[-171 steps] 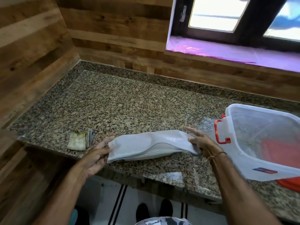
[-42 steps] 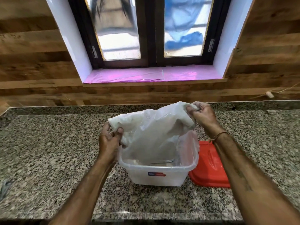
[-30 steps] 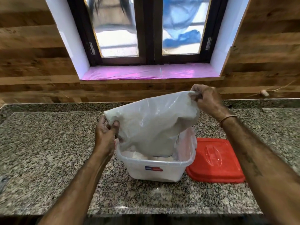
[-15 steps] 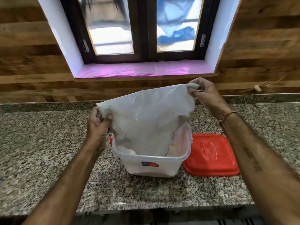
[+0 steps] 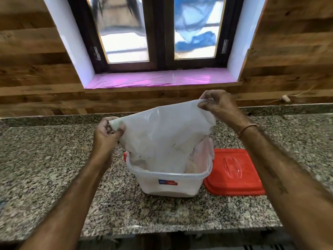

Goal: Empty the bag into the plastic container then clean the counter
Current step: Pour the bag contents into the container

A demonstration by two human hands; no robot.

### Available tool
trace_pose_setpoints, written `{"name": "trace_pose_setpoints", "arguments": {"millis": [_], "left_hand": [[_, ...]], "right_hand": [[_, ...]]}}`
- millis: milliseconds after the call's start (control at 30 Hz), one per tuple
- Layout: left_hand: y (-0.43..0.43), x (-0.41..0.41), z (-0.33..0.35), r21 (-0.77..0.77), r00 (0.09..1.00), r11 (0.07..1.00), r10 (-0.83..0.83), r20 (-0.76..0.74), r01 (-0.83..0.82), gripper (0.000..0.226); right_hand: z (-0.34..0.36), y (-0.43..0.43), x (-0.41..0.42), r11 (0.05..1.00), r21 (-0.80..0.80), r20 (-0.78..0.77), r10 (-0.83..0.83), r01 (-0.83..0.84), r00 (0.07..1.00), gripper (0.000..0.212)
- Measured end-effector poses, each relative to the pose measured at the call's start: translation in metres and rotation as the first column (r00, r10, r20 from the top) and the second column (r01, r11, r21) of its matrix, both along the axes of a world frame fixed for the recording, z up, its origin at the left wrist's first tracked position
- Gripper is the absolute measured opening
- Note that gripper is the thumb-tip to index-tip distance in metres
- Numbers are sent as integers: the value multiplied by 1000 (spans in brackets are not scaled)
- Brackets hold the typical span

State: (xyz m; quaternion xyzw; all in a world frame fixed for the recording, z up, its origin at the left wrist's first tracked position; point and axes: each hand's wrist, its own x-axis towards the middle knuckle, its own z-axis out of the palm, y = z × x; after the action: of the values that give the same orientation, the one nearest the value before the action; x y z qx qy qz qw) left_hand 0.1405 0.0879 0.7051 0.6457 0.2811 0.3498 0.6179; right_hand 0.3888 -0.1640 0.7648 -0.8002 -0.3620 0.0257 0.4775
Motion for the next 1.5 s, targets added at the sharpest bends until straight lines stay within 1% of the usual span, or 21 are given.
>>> {"name": "trace_pose_setpoints", "arguments": {"millis": [33,67,100,133,167,200,300,367,400,467,533,567,600,733,900,1000,1100,1200,1300,1400,1500], "left_hand": [[-1,3,4,124,996,991,50,-70,-41,23],[-4,7,9,302,982,951,120,-147,-71,26],[-8,13,16,498,957,864,201,-211,-72,29],[-16,21,26,664,932,747,267,-244,-40,32],[-27,33,36,764,924,646,283,-258,15,34],[-39,47,46,803,926,590,251,-281,84,36],[-71,93,67,763,914,589,96,-393,266,37],[-79,111,68,790,929,547,58,-366,277,26],[-79,115,68,804,936,528,46,-349,274,21],[-73,118,65,792,943,542,0,-333,280,11],[-61,117,63,753,954,610,-14,-300,246,11],[-54,115,62,732,960,646,-3,-281,216,11],[-46,114,61,711,965,677,6,-262,189,11],[-33,109,58,627,980,767,-8,-201,135,11],[-27,105,52,571,987,811,-41,-155,123,14],[-21,102,51,561,990,822,-21,-141,98,11],[-17,101,49,533,991,844,23,-133,52,13],[-19,103,44,519,986,850,0,-168,88,11],[-24,107,43,538,973,824,-67,-222,180,17],[-31,114,52,599,960,769,-65,-271,221,32],[-39,123,57,649,965,728,-68,-253,221,15]], "right_hand": [[0,3,0,1000,-8,52,-28,28,998,5],[-1,6,0,999,-16,90,-41,42,995,5],[-3,9,1,999,-21,109,-41,43,993,5],[-4,12,0,999,-21,120,-34,36,992,5],[-4,16,-1,1000,-16,132,-25,27,991,4],[-2,20,-3,1000,-6,138,-15,16,990,4],[4,30,-8,1000,-1,126,-4,4,992,8],[4,30,-8,1000,12,118,-15,14,993,10],[2,26,-7,999,53,78,-3,-1,997,10],[-7,11,-3,986,151,-102,79,-63,992,28],[-24,-7,-1,967,232,-316,175,-103,932,48],[-35,-14,0,965,248,-401,186,-89,897,53],[-46,-19,-1,965,253,-442,181,-72,879,51],[-80,-18,-6,964,266,-409,99,15,907,17],[-86,-7,-10,965,237,-426,2,109,905,2],[-88,-3,-15,967,217,-366,-44,131,930,11],[-94,-4,-14,975,142,-227,-137,172,964,15],[-100,-8,-18,971,41,-142,-229,237,963,16],[-105,-13,-25,978,42,-164,-196,206,967,14],[-102,-18,-25,979,157,-271,-83,129,959,5],[-94,-14,-24,947,308,-399,45,88,916,25]]}}
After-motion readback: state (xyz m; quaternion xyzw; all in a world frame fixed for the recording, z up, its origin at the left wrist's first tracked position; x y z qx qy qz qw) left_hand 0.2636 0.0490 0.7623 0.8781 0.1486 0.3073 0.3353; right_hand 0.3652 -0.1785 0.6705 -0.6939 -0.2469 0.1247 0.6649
